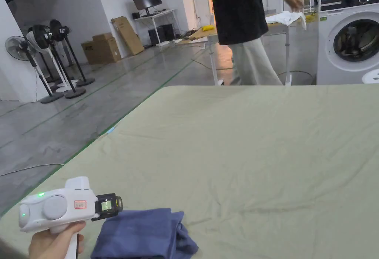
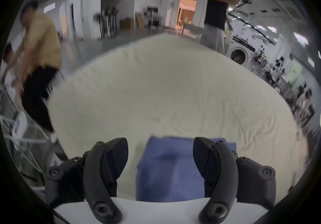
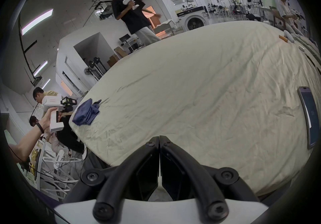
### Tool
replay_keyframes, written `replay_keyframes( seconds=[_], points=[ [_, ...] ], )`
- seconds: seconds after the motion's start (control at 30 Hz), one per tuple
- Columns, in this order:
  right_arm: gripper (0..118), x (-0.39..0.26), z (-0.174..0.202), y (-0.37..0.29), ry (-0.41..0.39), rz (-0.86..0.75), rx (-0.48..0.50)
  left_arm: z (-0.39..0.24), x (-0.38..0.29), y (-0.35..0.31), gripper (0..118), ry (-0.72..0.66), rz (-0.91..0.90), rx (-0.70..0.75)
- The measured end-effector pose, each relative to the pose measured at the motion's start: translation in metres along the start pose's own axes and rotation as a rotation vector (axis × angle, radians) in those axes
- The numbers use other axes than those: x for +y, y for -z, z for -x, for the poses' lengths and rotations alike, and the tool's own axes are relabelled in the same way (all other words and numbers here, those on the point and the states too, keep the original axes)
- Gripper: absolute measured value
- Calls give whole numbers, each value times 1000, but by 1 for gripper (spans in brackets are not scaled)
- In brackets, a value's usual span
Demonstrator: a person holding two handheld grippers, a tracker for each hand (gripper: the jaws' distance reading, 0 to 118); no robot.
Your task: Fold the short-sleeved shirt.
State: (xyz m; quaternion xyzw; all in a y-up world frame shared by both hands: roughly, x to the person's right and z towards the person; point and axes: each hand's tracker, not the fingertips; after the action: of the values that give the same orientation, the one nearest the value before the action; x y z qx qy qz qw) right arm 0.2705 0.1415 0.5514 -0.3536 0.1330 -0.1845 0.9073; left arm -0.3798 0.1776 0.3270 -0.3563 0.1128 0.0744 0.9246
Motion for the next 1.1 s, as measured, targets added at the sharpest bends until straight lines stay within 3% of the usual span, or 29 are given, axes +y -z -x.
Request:
replay_keyframes(
  seconds=[0.07, 0.23, 0.43, 0.53, 0.6, 0.67, 0.83, 1.1],
  points=[
    [0, 3, -3, -1, 27, -29, -1, -17, 8, -38, 80, 82, -208, -58],
    [0, 19, -1, -12, 25, -180, -45, -72, 0, -129, 80, 159, -448, -220],
    [0, 44, 23, -49, -198, -413, -154, -174, -44, -189, 78, 413, -813, -342],
    [0, 53, 33, -63, -249, -499, -201, -211, -60, -192, 76, 311, -820, -401],
    [0, 57, 34, -71, -246, -535, -216, -232, -74, -200, 66, 304, -802, -451],
    [0, 59, 37, -76, -242, -593, -246, -243, -87, -206, 39, 314, -798, -438],
    [0, 62, 39, -79, -307, -616, -286, -251, -106, -217, 0, 327, -732, -443],
    [0, 66, 49, -82, -339, -628, -292, -244, -105, -221, 0, 274, -715, -432]
  ],
)
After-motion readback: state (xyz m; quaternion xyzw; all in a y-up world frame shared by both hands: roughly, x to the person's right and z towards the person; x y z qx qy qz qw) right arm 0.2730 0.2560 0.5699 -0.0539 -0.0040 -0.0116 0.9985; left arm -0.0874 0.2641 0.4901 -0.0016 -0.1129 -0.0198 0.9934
